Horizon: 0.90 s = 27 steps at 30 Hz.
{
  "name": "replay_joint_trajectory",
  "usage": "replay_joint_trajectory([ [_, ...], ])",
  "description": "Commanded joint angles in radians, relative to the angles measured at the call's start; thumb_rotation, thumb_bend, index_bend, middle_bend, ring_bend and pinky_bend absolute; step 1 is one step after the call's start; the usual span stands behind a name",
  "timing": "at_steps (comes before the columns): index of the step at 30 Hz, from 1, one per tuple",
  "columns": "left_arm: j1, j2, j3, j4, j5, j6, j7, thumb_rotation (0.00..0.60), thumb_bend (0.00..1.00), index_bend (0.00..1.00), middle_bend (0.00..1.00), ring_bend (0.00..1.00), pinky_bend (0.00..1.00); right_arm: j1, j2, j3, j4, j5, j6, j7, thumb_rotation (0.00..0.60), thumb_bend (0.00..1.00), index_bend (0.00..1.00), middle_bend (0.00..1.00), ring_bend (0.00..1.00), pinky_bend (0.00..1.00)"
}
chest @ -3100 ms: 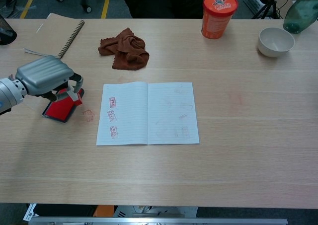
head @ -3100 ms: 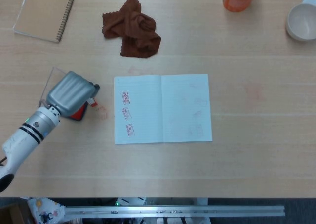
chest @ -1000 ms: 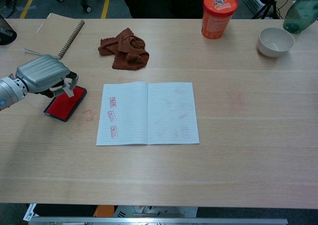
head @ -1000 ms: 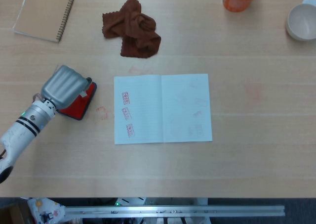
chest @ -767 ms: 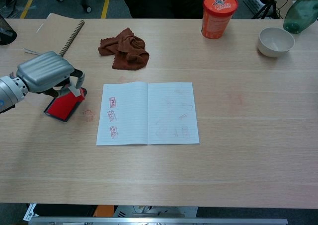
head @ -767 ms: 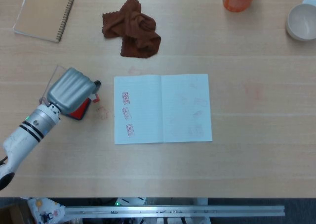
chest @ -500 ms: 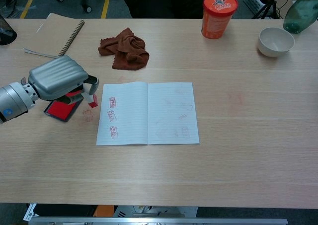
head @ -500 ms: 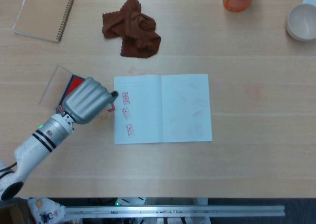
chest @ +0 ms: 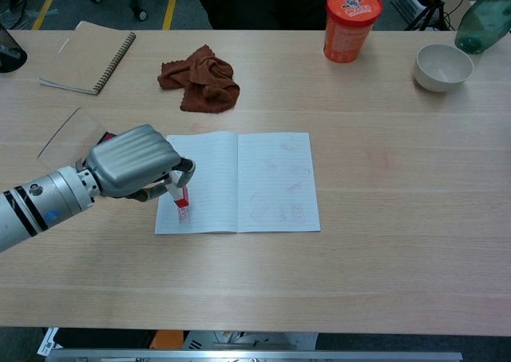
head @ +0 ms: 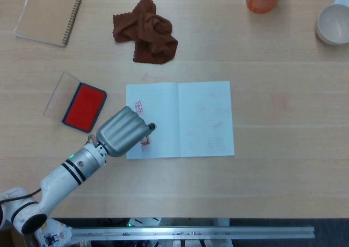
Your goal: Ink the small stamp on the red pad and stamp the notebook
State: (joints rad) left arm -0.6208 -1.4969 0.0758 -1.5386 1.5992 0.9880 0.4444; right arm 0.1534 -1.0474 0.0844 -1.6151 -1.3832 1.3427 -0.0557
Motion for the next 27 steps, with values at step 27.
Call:
replay_joint_trajectory([
  [27, 0.004, -0.189, -0.03, 0.093, -0.035, 0.002, 0.119, 0.6, 0.4, 0.54, 1.0, 1.0, 1.0, -0.03, 0.02, -0.005, 0.011, 0.001, 0.025, 0.029, 0.6, 0.3, 0.16, 0.3, 0.17, 0.24],
])
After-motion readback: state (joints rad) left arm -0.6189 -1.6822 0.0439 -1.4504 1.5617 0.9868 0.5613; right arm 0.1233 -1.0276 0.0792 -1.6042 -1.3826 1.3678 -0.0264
